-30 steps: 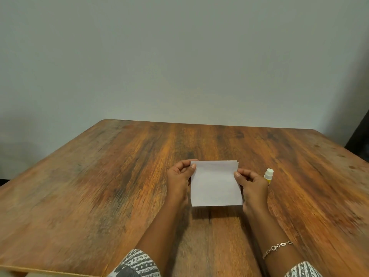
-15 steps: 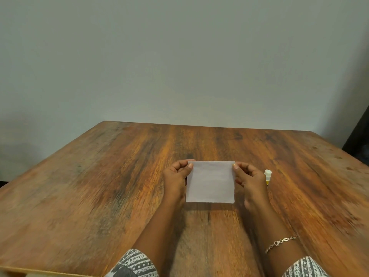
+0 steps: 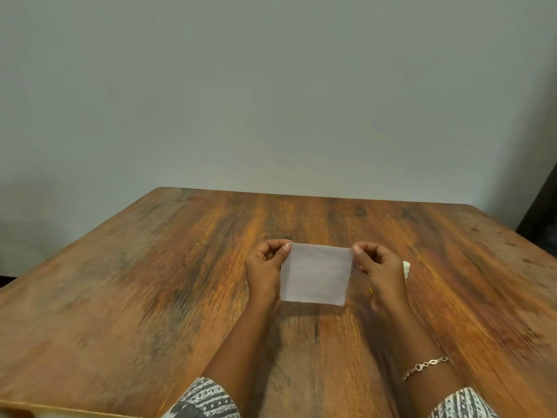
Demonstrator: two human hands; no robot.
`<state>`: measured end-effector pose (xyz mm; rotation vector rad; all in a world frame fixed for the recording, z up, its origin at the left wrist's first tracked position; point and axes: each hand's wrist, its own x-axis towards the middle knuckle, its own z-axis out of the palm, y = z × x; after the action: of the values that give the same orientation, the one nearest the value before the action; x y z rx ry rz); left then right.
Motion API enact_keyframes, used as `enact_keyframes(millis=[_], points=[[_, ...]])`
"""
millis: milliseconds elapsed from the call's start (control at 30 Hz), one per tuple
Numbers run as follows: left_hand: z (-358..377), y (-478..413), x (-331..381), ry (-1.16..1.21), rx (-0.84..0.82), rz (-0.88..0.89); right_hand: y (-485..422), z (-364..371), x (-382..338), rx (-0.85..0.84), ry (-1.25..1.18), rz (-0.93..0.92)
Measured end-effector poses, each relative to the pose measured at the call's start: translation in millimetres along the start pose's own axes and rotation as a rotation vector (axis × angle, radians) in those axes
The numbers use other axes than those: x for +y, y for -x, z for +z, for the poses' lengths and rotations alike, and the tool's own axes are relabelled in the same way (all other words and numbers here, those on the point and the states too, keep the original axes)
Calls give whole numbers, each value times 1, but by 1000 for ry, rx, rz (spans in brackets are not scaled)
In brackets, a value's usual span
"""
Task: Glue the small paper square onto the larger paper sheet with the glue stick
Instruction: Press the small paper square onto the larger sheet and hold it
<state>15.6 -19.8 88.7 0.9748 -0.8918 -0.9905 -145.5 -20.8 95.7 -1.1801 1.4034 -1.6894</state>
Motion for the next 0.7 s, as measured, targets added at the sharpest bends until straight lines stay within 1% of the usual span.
enact_keyframes(millis=[100,167,267,367,600,700], points=[[1,0,4,-76,29,99,-2,2,-13,-16,198,-230],[2,-2,6,-122,39,157,-5,9,-26,-107,329,-371],[4,-3,9,-159,33,227,-8,24,-43,-292,529,-489],[4,-3,12,-184,7,291,-10,36,-50,-400,649,-520],[1,-3,15,-240,-49,383,-8,42,-55,-509,652,-555],[2,-3,16,-262,-53,405,-9,43,-56,-517,655,-561]])
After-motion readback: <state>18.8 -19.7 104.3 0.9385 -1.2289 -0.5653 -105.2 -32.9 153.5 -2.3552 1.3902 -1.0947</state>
